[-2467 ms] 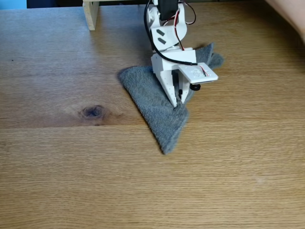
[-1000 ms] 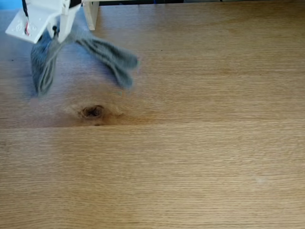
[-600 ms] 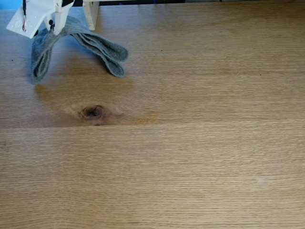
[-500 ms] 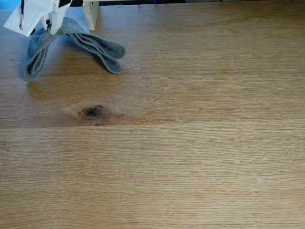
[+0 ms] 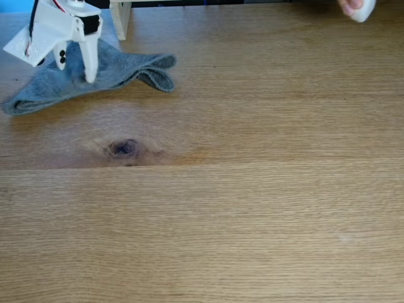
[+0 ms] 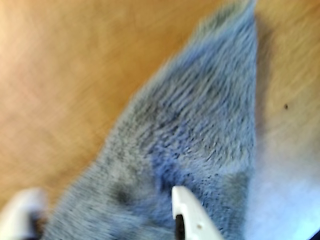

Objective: Clean the area in front of the robot

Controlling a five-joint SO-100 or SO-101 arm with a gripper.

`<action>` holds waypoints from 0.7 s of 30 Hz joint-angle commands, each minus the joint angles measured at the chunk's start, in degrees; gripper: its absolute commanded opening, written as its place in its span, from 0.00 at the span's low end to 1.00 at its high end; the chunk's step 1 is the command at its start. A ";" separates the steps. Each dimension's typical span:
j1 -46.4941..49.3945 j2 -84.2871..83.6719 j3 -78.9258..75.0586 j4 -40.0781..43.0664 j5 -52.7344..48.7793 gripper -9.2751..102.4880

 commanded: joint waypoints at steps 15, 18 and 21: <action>-30.94 38.06 -0.44 22.68 15.47 0.08; -38.23 42.28 -0.44 24.87 19.25 0.08; -42.98 46.23 -0.26 26.89 25.31 0.08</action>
